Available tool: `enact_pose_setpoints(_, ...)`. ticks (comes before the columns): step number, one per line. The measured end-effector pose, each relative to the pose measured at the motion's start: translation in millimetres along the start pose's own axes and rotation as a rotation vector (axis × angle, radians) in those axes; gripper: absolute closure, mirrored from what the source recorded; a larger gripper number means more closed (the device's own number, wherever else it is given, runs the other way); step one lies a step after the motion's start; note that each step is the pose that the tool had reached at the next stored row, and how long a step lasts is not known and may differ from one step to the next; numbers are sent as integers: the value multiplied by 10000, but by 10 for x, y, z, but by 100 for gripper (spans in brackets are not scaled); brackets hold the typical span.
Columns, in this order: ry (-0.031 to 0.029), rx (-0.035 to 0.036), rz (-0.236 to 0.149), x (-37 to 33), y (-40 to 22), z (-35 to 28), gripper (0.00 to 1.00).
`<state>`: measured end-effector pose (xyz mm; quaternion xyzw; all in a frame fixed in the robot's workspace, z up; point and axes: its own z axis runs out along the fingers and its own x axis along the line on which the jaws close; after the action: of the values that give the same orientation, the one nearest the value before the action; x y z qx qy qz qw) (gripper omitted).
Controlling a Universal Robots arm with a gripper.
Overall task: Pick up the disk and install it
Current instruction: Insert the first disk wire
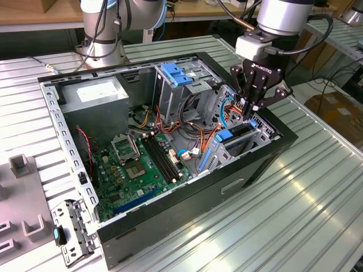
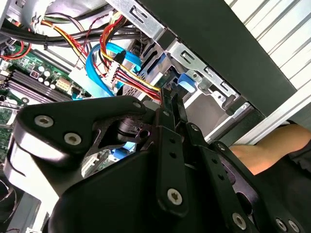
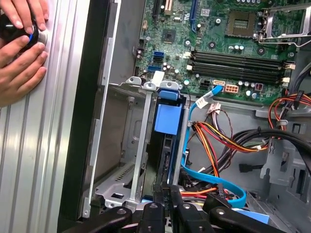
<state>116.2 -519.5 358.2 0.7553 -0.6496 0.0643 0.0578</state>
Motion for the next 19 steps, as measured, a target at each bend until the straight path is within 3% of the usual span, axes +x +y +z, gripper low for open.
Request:
enact_pose_setpoints(7,-5,-31,187,3,1,10,84)
enact_pose_setpoints(19,-5,-32,186,26,44,53,84)
